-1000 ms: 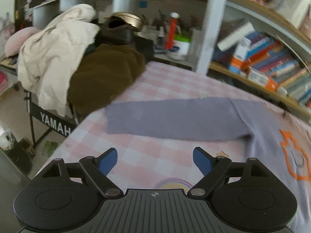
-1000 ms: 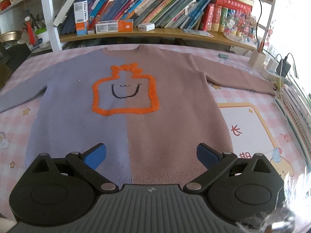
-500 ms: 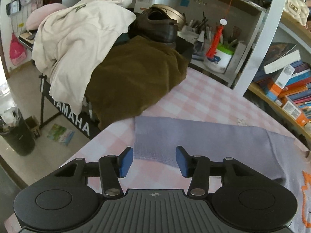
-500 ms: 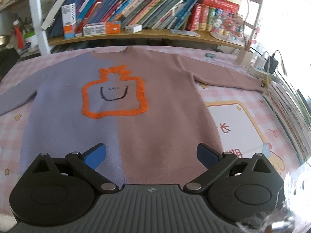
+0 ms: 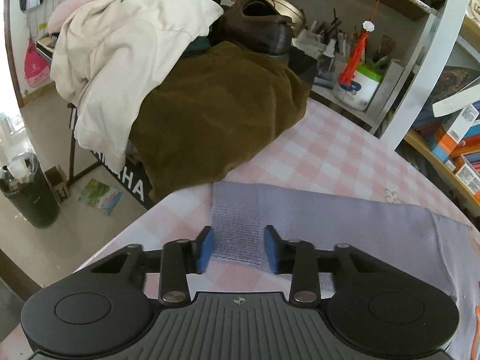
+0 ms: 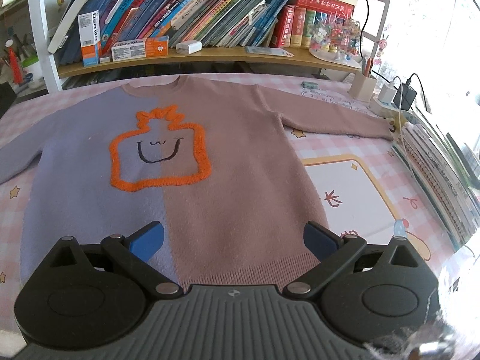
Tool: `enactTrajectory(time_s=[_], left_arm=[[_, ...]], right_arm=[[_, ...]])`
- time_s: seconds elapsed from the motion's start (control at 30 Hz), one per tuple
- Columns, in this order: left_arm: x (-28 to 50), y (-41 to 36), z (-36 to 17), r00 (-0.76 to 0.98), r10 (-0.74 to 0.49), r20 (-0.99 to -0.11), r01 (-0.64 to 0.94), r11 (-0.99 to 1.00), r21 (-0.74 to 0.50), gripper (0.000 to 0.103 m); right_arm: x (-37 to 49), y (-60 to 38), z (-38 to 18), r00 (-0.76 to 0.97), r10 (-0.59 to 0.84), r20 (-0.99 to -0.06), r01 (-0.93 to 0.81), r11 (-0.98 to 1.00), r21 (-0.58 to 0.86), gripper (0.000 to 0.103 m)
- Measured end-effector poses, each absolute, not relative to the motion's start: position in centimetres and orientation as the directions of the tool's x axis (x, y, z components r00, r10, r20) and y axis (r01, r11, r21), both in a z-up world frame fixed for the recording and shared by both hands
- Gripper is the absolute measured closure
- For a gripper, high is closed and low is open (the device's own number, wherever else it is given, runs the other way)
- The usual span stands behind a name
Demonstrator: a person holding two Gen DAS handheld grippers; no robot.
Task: Fold clothes
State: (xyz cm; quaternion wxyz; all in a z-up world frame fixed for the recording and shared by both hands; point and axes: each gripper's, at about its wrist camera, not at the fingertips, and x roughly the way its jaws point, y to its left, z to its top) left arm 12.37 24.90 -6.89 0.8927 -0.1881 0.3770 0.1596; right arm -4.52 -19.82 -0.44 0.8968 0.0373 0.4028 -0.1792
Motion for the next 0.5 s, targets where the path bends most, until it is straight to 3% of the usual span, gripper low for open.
enactTrajectory(time_s=[0.2, 0.5], left_arm=[[12.21, 25.47, -7.23, 0.659, 0.138, -0.739, -0.461, 0.851, -0.253, 0.103], [12.16, 25.16, -7.20, 0.660, 0.152, -0.736, -0.454, 0.861, -0.230, 0.101]], right_arm=[[-4.39, -20.12, -0.50, 0.608, -0.288, -0.739, 0.355, 0.932, -0.071, 0.003], [-4.57, -20.58, -0.70, 0.608, -0.276, -0.744, 0.352, 0.934, -0.059, 0.003]])
